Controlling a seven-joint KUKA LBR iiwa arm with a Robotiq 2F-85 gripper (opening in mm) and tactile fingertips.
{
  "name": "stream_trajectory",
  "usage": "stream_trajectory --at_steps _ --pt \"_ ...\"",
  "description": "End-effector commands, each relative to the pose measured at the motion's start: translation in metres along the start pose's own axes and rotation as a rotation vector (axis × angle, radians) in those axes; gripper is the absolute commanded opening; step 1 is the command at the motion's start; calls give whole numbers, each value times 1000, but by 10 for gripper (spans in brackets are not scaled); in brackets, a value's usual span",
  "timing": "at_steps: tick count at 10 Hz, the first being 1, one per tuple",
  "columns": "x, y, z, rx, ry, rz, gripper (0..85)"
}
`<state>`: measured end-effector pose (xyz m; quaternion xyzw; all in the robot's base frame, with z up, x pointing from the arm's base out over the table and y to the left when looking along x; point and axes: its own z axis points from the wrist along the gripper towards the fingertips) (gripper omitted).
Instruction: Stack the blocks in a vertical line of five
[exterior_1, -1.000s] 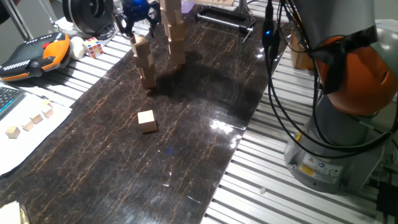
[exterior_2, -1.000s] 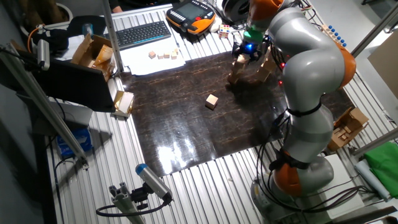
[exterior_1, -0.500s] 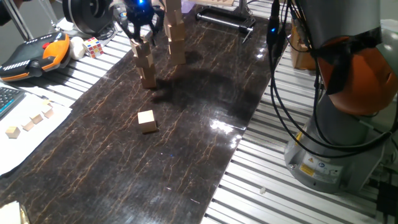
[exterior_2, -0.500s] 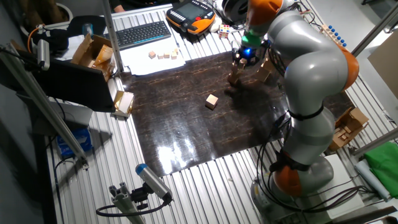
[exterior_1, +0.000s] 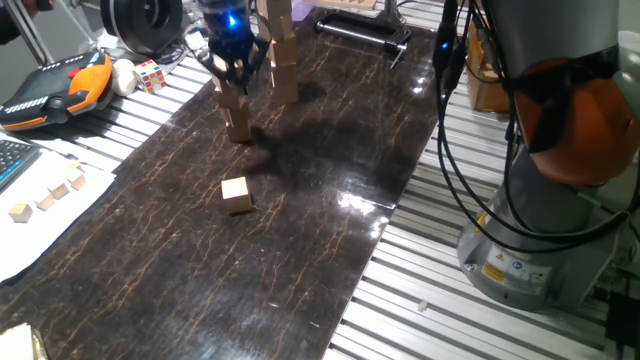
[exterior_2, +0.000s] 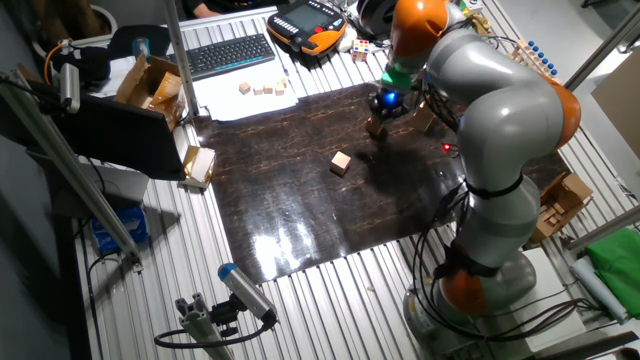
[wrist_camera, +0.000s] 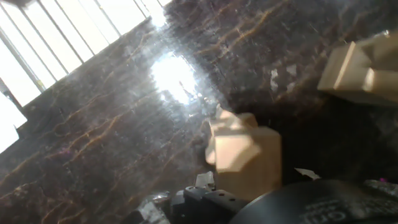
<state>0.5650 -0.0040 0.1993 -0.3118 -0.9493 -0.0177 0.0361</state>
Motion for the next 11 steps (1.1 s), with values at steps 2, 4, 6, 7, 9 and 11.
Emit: stream_trajectory --at_steps 2,4,6,7,9,11 --pt "0 0 0 1 -17 -96 7" --pt "0 0 0 44 -18 -194 7" --pt "0 0 0 41 24 -262 7" --pt "0 0 0 54 14 -292 7" --pt "0 0 0 31 14 -306 7" --pt "0 0 0 6 11 -258 7"
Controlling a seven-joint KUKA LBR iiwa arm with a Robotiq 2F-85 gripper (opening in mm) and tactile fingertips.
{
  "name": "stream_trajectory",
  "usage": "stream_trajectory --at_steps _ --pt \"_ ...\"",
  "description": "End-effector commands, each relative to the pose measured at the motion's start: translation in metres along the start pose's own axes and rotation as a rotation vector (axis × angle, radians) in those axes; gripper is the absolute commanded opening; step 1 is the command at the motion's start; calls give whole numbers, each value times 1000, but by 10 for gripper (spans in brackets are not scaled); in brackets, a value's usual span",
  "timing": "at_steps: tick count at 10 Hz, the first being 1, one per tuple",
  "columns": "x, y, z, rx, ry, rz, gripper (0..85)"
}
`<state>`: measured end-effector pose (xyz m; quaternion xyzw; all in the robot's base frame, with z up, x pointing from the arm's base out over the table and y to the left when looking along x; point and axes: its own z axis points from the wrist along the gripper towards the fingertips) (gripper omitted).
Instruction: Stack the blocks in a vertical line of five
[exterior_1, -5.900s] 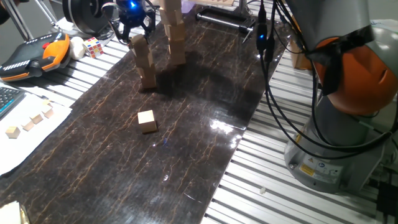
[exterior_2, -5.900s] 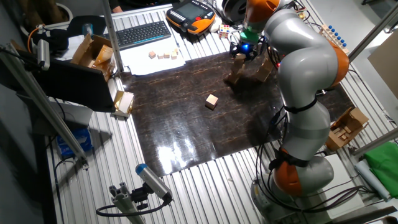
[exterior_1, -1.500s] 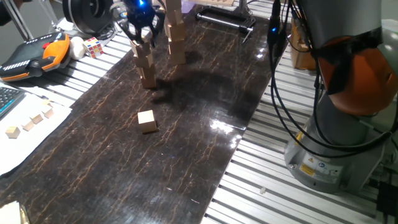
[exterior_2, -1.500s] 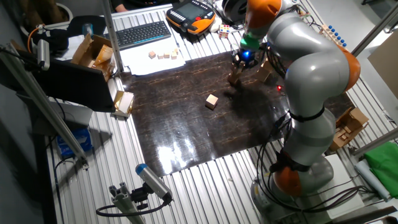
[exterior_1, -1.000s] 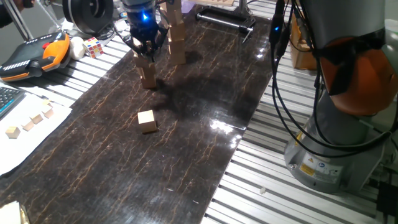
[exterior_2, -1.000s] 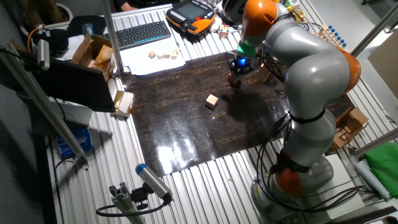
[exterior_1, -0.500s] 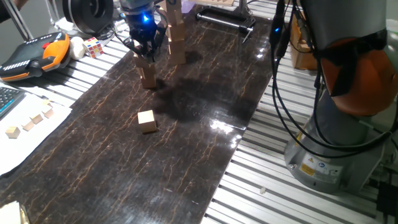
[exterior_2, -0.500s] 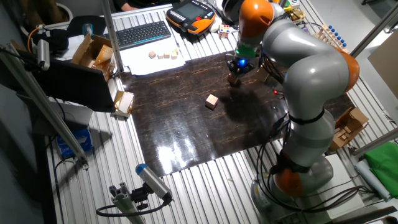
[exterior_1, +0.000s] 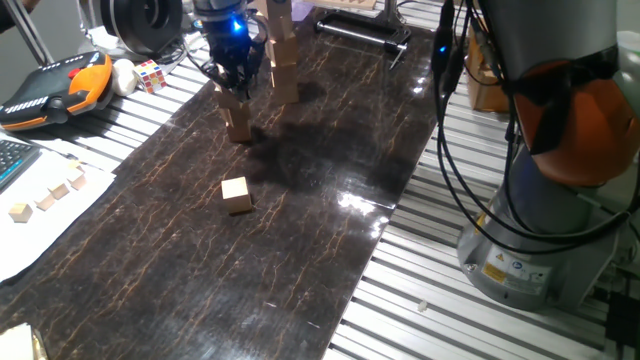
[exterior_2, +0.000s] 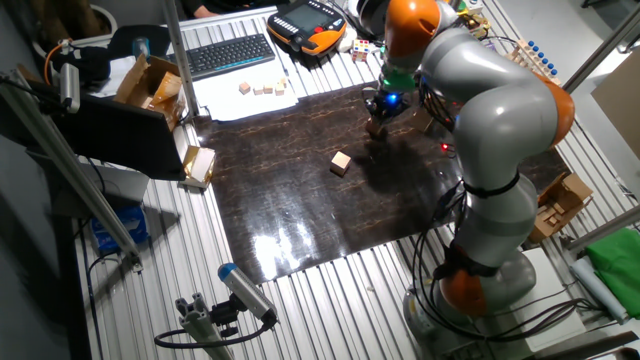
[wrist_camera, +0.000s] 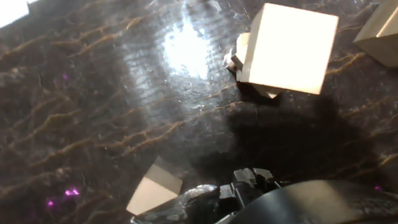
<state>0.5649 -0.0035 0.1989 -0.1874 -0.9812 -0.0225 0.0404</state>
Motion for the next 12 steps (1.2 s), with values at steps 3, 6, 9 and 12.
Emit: stream_trajectory --at_steps 3,6,9,12 --pt "0 37 15 -19 10 71 193" --pt "-3 63 23 -27 14 134 467" --pt "6 84 50 21 -51 168 720" --pt "14 92 73 28 -64 228 810"
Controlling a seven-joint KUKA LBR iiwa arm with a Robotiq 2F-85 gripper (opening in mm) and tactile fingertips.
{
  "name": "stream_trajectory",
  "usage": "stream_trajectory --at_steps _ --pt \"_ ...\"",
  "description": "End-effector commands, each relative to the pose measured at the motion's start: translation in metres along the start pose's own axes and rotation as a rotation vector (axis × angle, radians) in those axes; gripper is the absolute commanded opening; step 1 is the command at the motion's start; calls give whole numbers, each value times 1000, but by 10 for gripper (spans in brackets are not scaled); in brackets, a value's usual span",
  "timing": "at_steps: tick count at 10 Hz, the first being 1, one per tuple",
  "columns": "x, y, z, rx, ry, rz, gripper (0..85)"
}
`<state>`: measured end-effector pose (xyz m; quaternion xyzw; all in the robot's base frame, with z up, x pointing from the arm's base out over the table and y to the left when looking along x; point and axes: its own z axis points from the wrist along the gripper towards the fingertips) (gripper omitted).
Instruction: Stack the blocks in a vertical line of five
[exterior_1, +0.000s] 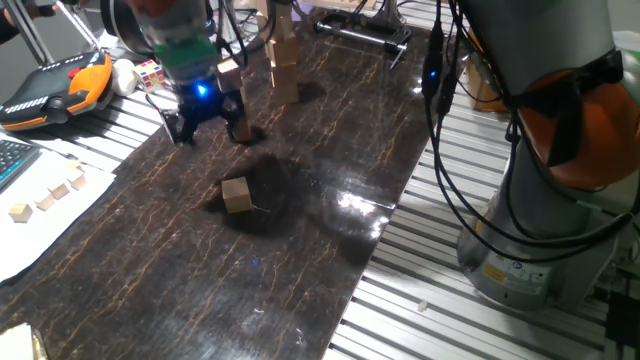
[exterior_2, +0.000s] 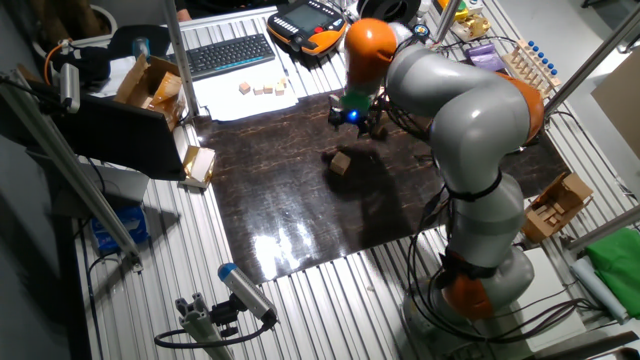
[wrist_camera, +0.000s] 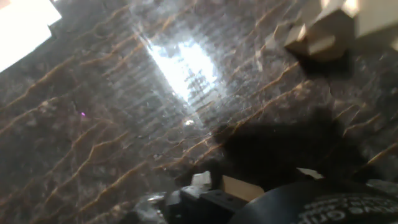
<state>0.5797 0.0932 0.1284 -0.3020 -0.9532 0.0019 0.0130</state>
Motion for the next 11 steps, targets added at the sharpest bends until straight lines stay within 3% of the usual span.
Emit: stream_trajectory --at_steps 1,6,9,11 --pt "3 1 4 -2 -5 13 837" --pt "24 5 40 -16 -19 59 850" --pt "33 2 51 -6 2 68 850" --pt "34 0 54 -7 11 74 850"
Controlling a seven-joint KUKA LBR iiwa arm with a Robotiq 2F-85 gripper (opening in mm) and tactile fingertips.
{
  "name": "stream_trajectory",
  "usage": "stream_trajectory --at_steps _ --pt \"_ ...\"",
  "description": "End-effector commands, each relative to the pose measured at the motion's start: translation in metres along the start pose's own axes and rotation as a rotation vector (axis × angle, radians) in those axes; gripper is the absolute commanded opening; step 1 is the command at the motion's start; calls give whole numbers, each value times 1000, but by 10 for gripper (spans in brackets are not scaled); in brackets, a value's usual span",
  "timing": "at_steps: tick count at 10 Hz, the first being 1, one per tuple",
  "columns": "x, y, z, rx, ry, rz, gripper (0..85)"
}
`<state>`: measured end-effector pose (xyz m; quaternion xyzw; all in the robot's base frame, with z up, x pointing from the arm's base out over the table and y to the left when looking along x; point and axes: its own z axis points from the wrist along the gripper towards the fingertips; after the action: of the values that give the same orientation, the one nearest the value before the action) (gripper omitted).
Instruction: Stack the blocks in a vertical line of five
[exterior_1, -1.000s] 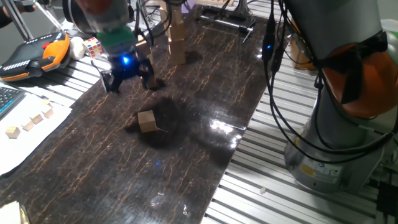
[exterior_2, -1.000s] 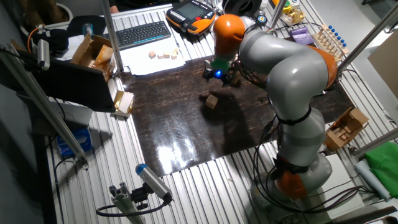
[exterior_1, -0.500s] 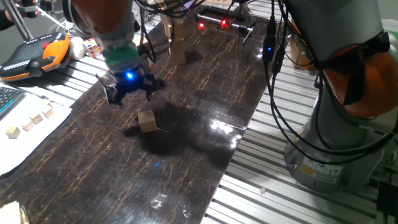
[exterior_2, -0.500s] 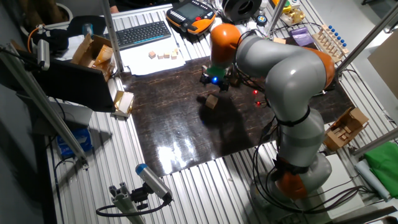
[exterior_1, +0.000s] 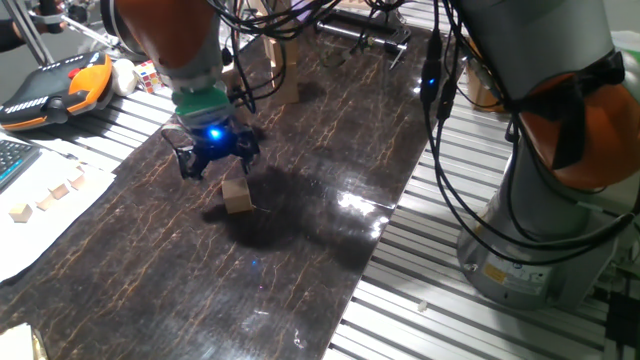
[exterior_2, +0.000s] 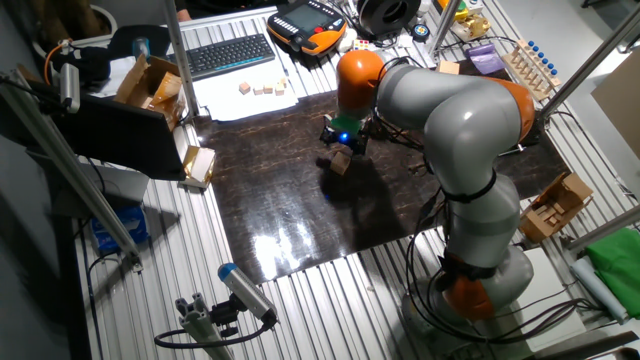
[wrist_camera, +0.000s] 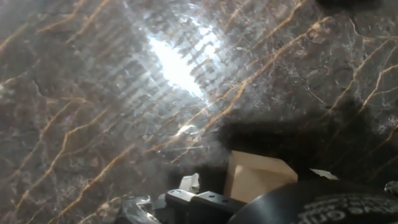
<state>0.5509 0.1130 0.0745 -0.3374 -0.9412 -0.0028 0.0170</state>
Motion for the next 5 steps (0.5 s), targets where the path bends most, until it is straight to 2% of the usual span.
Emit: stream_trajectory --at_steps 1,5 --pt "0 -2 3 0 0 0 850" --pt "5 -4 14 -10 -3 4 850"
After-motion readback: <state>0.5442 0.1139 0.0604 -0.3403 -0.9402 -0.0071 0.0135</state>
